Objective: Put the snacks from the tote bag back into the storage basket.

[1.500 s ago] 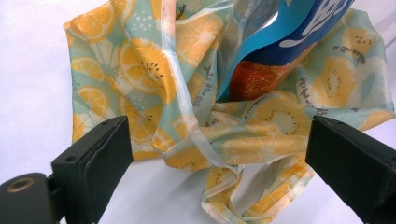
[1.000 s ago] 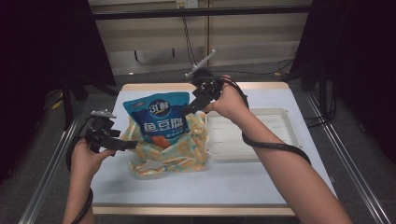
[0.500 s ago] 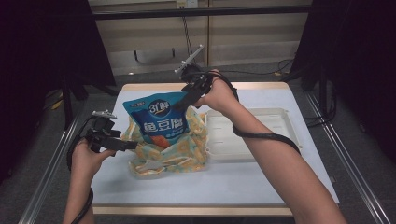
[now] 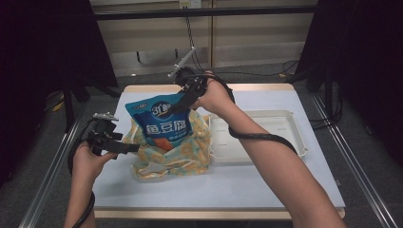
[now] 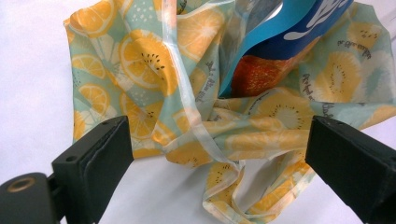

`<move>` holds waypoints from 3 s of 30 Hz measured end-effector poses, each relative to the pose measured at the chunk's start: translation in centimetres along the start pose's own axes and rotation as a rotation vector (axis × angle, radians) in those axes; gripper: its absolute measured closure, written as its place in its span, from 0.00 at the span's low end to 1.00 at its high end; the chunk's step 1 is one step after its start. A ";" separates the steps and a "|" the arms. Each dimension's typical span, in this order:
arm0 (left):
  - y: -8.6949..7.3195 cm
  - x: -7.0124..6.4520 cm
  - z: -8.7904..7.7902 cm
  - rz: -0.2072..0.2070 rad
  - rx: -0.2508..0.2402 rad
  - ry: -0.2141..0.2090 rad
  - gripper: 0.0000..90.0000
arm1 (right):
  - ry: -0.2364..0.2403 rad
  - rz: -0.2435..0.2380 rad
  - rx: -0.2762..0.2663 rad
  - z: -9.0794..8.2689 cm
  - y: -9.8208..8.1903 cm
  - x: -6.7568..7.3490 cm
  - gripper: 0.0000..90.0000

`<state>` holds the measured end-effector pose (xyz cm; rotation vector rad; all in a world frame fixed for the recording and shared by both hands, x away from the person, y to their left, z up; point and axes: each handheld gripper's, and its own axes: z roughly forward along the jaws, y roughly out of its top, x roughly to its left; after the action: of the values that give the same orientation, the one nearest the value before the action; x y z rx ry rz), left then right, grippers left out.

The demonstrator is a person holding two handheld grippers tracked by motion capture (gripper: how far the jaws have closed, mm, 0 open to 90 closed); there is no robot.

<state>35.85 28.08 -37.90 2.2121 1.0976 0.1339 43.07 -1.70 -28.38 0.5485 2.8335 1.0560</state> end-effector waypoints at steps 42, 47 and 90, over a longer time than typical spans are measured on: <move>-0.3 0.3 -0.6 0.004 0.012 -0.020 0.09 | 0.062 -0.098 0.184 1.1 2.8 1.9 1.00; -0.2 0.2 -0.4 0.012 0.018 -0.018 0.09 | 0.059 -0.077 0.158 0.1 3.2 2.0 1.00; 0.2 -0.4 0.6 0.004 0.027 -0.044 0.09 | 0.010 -0.036 0.032 -15.6 2.1 1.5 1.00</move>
<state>35.95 27.38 -38.18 2.2313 1.0765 0.0718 39.42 -9.33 -15.04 0.4940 2.8624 1.0116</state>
